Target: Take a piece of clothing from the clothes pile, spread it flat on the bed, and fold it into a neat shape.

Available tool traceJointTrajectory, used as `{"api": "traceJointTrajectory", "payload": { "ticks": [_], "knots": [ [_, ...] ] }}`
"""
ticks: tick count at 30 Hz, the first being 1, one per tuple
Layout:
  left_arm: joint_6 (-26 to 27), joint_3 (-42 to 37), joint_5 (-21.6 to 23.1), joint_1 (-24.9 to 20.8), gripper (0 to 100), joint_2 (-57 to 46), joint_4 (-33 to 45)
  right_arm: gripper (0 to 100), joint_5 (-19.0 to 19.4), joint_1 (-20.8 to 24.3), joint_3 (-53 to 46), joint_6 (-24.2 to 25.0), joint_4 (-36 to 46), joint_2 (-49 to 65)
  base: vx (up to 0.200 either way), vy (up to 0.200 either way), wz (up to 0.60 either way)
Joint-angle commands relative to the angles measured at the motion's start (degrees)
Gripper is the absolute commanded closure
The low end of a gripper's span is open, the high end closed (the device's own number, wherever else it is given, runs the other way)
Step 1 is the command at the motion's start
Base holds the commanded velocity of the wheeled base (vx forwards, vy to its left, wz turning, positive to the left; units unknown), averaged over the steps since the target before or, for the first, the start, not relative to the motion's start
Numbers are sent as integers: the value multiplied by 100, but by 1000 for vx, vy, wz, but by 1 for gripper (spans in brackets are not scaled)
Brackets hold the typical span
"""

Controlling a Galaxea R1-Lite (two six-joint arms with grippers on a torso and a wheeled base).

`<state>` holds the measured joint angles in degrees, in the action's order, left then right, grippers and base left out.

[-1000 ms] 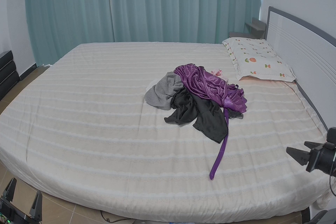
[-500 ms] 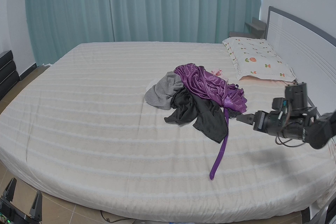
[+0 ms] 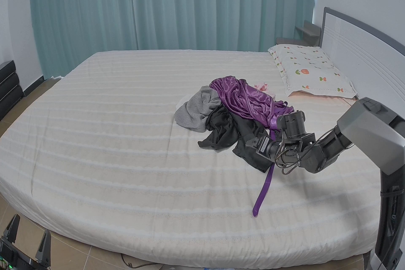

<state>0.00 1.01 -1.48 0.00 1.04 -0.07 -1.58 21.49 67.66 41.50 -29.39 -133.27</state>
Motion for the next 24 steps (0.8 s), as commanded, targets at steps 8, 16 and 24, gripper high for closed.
{"api": "traceJointTrajectory", "payload": {
  "ticks": [8,16,24],
  "knots": [
    [0,-101,-2,0,0,-104,-1,0,-52,13,432,350,276,-674,0,0,0],
    [0,-101,-2,0,0,-104,-1,0,-316,-49,758,491,540,-903,0,0,0],
    [0,-101,-2,0,0,-104,-1,0,-501,-49,1039,640,733,-947,0,0,0]
  ]
}}
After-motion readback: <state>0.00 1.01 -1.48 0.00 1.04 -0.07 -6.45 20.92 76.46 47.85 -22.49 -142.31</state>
